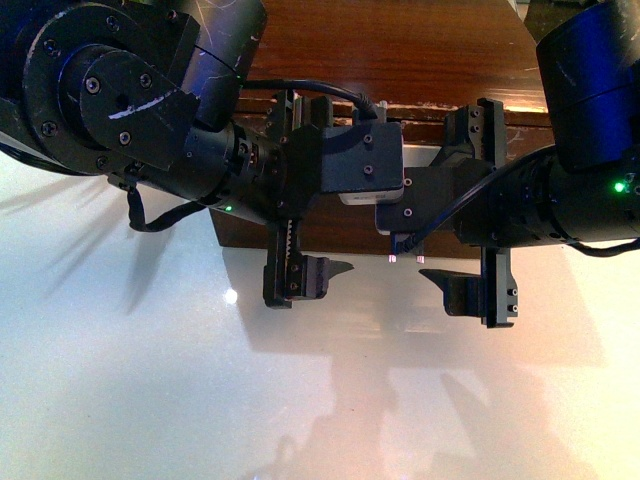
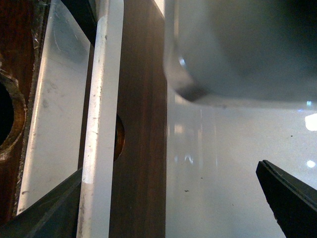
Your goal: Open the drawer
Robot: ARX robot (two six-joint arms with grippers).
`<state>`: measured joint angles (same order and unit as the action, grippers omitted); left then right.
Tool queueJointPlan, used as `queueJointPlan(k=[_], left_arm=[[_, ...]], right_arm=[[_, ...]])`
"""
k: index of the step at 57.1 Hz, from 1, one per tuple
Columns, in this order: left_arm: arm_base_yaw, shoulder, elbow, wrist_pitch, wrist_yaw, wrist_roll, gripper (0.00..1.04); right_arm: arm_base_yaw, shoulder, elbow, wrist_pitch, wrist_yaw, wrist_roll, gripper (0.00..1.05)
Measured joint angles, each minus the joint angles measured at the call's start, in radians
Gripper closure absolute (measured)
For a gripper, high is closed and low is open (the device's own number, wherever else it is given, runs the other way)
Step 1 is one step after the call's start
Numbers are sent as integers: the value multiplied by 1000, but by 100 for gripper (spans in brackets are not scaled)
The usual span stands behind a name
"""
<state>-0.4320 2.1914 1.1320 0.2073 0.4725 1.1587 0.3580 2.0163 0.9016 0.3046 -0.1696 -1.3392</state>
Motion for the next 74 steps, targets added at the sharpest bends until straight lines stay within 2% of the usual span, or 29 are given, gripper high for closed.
queueJointPlan(k=[33, 74], left_arm=[[-12, -80, -133, 10, 24, 21, 8], [-20, -275, -390, 17, 76, 56, 8]], right_arm=[[50, -71, -108, -11, -9, 45, 9], [184, -229, -298, -26, -26, 73, 9]])
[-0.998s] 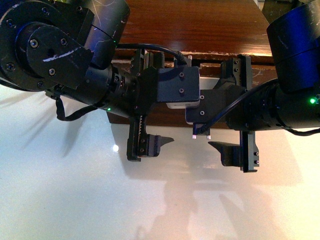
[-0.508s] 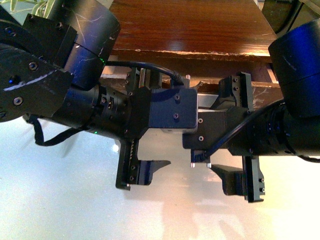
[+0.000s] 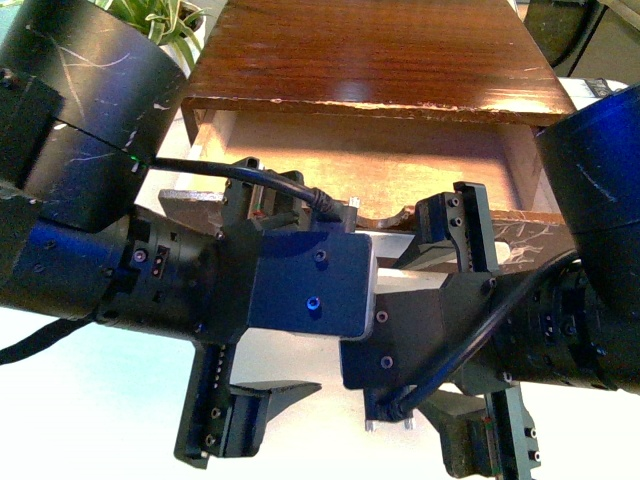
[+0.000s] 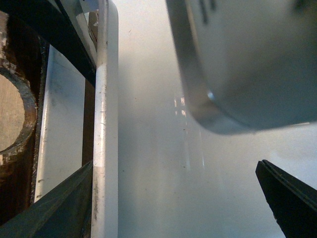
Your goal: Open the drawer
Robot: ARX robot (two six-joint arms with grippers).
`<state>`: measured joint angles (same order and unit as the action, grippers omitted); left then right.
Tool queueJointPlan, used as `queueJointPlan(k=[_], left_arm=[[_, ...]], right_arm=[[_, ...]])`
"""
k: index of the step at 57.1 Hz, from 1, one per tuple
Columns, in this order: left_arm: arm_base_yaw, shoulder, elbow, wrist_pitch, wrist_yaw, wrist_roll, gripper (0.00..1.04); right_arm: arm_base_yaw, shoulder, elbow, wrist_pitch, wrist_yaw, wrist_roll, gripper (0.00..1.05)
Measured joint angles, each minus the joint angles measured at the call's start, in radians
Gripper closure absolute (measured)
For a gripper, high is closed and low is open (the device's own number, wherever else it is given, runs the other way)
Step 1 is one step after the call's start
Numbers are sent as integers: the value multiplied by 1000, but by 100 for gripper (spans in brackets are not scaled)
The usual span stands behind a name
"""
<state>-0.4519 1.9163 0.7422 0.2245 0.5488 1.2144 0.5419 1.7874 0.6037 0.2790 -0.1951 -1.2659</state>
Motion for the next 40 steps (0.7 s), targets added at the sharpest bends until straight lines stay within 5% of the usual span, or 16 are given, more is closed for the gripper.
queueJointPlan(k=[21, 40], left_arm=[[24, -76, -51, 27, 6, -30, 8], [152, -290, -51, 11, 63, -256, 8]], right_arm=[[3, -35, -11, 15, -21, 29, 9], [-134, -333, 0, -51, -169, 186, 9]])
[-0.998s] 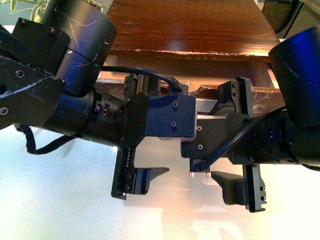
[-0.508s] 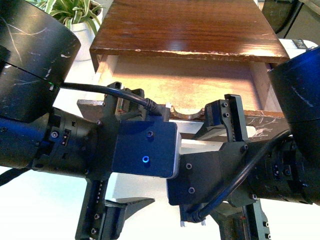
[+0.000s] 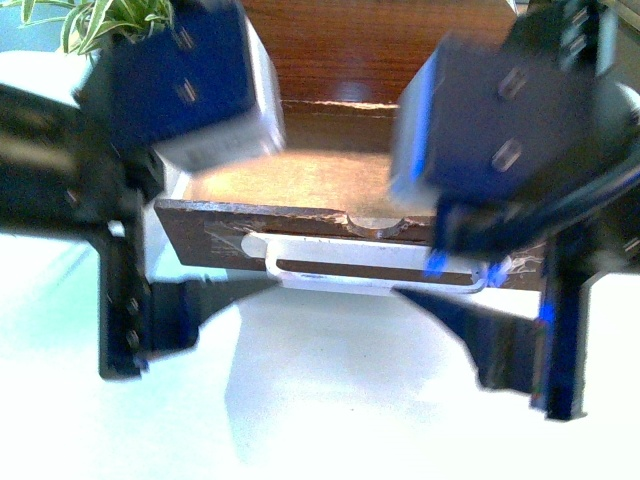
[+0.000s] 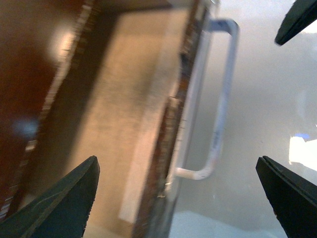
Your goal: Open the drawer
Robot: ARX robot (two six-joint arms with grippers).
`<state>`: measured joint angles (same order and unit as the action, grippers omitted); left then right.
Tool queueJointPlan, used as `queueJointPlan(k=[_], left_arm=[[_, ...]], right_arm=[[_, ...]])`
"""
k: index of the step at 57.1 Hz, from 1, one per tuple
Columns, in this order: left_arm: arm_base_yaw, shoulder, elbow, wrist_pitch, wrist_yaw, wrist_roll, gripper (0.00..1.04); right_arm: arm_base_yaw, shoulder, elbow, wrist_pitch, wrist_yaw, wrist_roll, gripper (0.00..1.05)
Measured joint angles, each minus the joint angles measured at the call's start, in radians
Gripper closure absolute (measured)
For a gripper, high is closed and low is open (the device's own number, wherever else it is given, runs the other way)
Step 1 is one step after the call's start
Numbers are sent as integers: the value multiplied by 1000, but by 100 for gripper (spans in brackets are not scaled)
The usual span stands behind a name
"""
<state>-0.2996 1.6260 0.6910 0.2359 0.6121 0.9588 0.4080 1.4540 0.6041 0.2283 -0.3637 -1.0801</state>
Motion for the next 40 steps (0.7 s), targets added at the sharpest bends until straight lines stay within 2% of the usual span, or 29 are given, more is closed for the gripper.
queueJointPlan(k=[3, 8, 16, 20, 23, 25, 26, 30, 34, 40], left_arm=[[33, -43, -4, 11, 27, -62, 8], [171, -170, -35, 71, 70, -266, 8], [359, -266, -85, 132, 69, -526, 8], [462, -306, -105, 134, 65, -649, 8], [516, -322, -111, 134, 58, -730, 8], [531, -325, -118, 152, 24, -768, 9], [527, -327, -138, 214, -48, -798, 12], [489, -339, -239, 468, -285, -870, 25], [462, -365, -326, 612, -425, -912, 37], [439, -442, -395, 649, -483, -938, 55]], right_arm=[[-40, -52, -3, -4, -15, 40, 9], [-164, -171, -39, 19, -14, 146, 9], [-339, -289, -108, 95, 37, 333, 9], [-407, -341, -135, 130, 77, 449, 9], [-411, -354, -179, 269, 208, 591, 16], [-411, -361, -213, 362, 278, 665, 21], [-410, -367, -235, 412, 312, 737, 25], [-410, -390, -291, 504, 354, 879, 35], [-410, -426, -335, 521, 357, 972, 47], [-410, -487, -394, 519, 365, 1036, 67]])
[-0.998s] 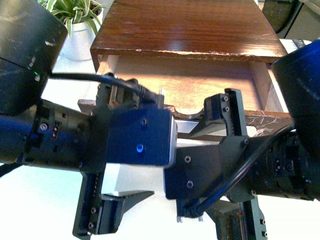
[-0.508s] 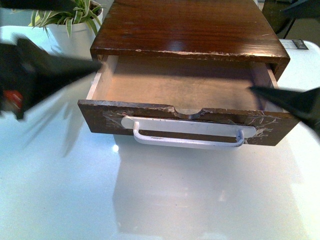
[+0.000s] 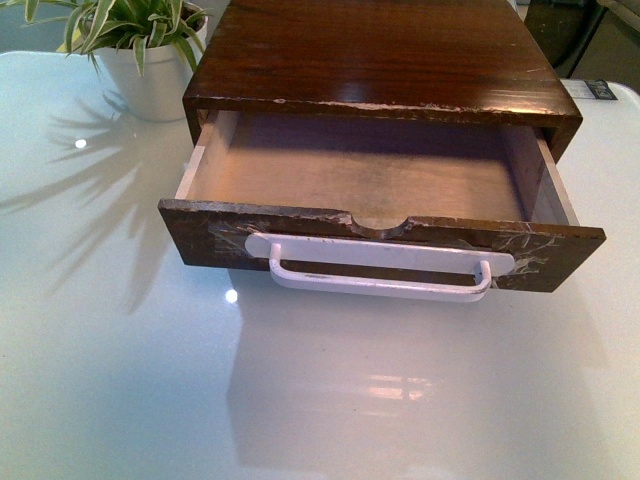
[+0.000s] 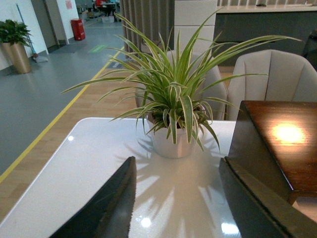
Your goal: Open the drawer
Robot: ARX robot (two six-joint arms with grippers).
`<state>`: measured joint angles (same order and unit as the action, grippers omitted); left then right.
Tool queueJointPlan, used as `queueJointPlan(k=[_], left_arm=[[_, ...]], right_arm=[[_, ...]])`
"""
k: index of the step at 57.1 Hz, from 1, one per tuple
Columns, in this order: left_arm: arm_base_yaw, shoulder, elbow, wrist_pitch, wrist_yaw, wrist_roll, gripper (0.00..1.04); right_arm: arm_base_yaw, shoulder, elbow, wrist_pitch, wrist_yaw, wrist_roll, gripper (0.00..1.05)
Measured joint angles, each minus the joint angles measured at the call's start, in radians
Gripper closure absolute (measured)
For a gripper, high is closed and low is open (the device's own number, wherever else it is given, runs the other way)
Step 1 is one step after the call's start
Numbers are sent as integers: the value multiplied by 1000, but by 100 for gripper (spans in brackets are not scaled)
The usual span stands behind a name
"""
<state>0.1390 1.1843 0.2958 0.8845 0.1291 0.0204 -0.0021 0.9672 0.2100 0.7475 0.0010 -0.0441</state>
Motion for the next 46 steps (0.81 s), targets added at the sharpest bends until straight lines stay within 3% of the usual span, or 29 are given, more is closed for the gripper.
queueJointPlan(k=[12, 15, 26, 37, 46], left_arm=[[-42, -127, -109, -26, -35, -12, 92], [-49, -166, -133, -40, -49, -14, 103], [-134, -301, -193, -113, -119, -18, 103], [-137, -386, -257, -122, -129, -18, 103], [-137, -489, -281, -216, -129, -18, 103]], right_arm=[[0, -116, -77, -40, -1, 26, 103], [0, -152, -94, -58, -1, 31, 103], [0, -267, -140, -130, -1, 31, 103], [0, -355, -187, -154, -1, 32, 103], [0, -435, -193, -225, -1, 33, 103]])
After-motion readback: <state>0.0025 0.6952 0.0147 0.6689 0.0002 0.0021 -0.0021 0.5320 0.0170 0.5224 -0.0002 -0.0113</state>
